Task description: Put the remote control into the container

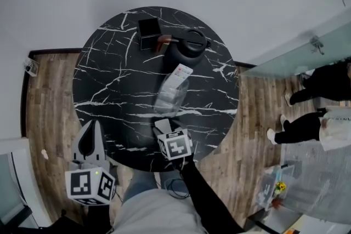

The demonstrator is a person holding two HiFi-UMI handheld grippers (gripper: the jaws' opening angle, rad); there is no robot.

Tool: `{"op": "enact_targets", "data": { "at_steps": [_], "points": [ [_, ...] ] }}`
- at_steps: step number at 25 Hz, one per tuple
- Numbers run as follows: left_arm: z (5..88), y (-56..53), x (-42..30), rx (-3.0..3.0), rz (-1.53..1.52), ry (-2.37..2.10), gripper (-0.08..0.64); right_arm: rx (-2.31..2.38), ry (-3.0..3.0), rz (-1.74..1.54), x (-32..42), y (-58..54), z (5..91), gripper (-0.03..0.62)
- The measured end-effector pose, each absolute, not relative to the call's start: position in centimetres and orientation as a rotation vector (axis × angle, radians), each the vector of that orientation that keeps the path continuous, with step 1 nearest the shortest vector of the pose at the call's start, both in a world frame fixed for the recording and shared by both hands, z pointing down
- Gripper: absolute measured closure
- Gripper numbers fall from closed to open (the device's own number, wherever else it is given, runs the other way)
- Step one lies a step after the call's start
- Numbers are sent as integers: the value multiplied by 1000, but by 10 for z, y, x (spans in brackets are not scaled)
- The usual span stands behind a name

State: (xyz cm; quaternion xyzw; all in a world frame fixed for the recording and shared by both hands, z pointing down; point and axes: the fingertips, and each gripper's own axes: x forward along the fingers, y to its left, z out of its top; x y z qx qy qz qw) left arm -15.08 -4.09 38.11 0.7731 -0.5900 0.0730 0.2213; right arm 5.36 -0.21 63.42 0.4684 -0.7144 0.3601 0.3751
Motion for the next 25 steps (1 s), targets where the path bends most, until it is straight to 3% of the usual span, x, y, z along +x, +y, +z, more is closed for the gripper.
{"op": "enact_targets", "data": {
  "at_steps": [25],
  "points": [
    [382,-34,-174,2070,193,-1702,551,1171,-1643,994,47,6,647,321]
  ]
}}
